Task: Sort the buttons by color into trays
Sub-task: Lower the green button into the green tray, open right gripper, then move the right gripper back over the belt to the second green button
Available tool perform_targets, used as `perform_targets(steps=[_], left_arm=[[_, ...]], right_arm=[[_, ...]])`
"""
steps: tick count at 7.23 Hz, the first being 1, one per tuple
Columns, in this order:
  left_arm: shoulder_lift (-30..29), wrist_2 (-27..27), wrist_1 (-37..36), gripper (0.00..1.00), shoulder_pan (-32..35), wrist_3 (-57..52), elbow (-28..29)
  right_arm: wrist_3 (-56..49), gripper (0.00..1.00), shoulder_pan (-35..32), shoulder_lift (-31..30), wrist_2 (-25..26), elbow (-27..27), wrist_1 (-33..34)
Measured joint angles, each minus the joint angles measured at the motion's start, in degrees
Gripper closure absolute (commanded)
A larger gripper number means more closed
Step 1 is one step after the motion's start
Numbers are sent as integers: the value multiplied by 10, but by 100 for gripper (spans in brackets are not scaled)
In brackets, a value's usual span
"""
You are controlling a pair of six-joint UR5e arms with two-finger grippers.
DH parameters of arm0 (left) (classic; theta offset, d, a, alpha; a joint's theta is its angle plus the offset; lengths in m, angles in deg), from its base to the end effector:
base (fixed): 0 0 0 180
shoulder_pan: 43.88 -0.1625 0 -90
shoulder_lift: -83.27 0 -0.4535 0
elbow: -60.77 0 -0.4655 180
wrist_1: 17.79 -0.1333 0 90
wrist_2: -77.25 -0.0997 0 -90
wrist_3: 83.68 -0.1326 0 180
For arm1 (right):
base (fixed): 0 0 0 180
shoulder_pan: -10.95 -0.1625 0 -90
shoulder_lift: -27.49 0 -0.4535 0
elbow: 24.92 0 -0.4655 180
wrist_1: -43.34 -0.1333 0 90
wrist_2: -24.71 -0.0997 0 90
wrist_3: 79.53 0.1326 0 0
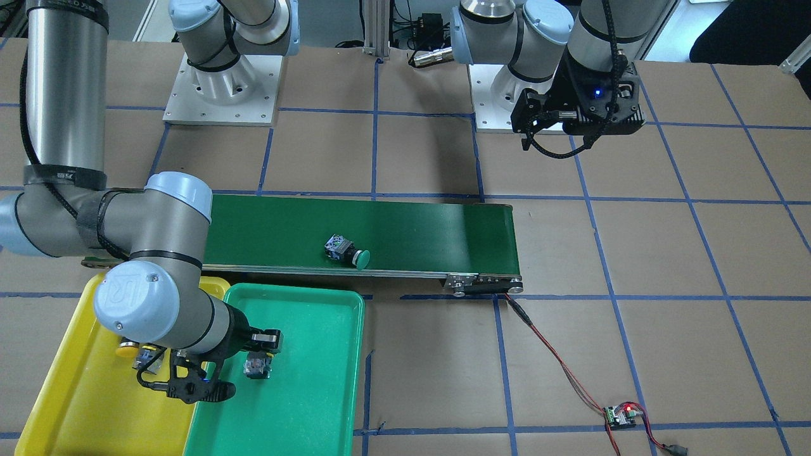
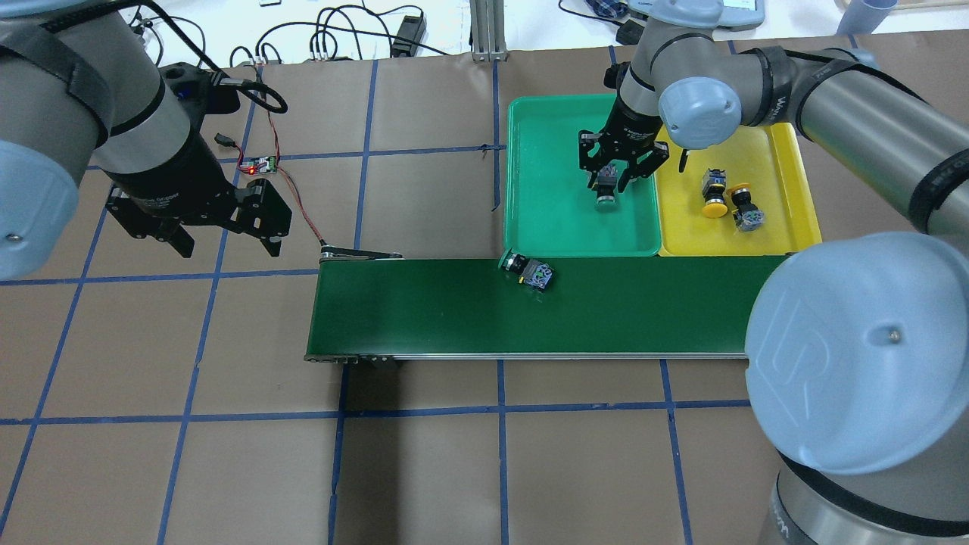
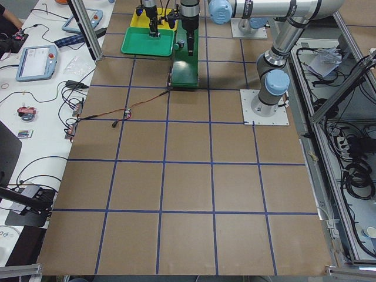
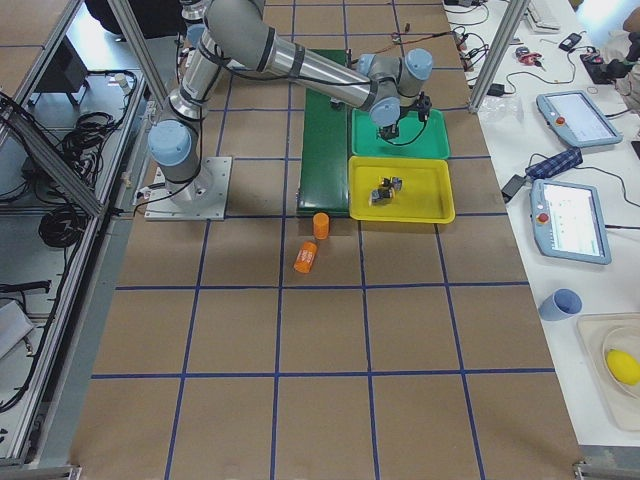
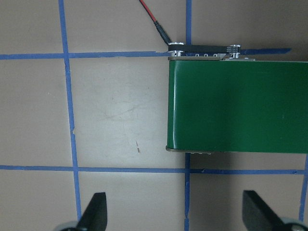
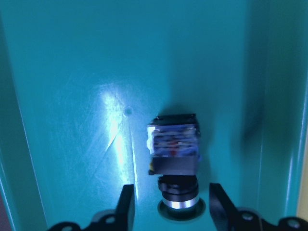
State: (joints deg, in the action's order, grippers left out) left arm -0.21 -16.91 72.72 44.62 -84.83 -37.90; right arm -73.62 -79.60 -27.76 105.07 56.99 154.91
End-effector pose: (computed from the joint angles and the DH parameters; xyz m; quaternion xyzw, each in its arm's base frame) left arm -0.1104 -0.5102 0.4589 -0.0022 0.9991 0.0240 0.0357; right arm 0.1628 -0.7607 0.1872 0.0503 0.9942 0.0489 0.0813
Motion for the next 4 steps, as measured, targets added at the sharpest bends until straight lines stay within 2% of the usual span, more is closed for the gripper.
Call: perform_targets(steps=[1, 3, 4], left_arm=[[0, 0, 0, 0, 0, 0, 0], [1, 0, 0, 0, 1, 1, 0], [1, 0, 0, 0, 1, 1, 0]], right_arm=[[-19, 0, 11, -14, 3, 0, -16], [-96, 2, 58, -68, 11, 5, -91], [-145, 5, 84, -106, 30, 28, -123]])
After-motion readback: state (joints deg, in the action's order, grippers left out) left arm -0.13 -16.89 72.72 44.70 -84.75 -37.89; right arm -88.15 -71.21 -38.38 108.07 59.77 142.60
